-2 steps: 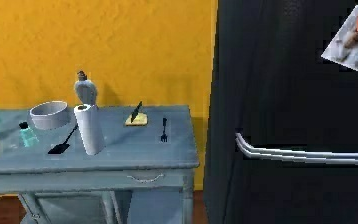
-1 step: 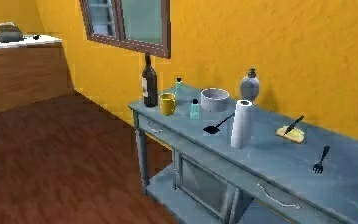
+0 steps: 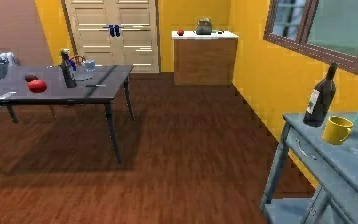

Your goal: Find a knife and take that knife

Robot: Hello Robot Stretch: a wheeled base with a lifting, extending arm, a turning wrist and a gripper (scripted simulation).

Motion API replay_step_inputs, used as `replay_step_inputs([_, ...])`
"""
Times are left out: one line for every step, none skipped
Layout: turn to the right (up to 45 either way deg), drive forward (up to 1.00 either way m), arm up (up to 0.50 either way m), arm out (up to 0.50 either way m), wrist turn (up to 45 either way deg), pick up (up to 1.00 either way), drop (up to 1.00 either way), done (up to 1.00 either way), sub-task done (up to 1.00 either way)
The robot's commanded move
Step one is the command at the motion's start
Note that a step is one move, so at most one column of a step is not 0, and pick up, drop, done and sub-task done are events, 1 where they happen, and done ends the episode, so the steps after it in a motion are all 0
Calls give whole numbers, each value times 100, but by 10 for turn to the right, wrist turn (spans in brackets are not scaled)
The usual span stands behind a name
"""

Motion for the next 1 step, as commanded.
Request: replay_step_inputs([-90, 0, 0, 0, 0, 0, 0, 0, 0])
